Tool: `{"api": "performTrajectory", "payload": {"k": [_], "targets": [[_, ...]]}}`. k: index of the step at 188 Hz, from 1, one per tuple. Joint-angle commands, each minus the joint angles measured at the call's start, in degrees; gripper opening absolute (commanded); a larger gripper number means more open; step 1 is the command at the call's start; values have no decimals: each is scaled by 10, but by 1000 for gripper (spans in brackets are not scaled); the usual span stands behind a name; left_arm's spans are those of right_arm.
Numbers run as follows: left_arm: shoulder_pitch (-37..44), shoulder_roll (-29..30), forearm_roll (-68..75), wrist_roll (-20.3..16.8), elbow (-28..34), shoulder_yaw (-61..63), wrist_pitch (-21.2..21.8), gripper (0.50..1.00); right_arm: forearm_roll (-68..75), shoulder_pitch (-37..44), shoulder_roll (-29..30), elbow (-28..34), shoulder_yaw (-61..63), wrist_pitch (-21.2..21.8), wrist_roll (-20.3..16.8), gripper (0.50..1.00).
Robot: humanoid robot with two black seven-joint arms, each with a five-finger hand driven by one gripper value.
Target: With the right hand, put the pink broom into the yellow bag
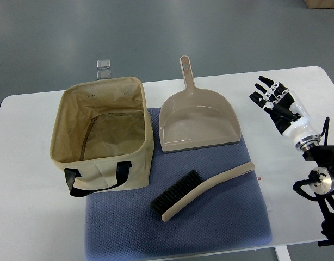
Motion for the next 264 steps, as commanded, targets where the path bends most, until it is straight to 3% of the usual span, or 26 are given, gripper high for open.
{"api": "performTrajectory", "payload": {"k": [1, 158, 264], "targets": [[0, 0, 0, 0, 1, 0, 0, 1000, 0, 1, -3, 1, 1, 0, 1, 930], [0, 0, 0, -1, 1, 0, 0, 1000, 3, 39, -22, 0, -11, 1, -1, 930], [0, 0, 0, -1, 0, 0, 0, 1000, -28, 69, -123, 3, -161, 6, 18, 928]]}}
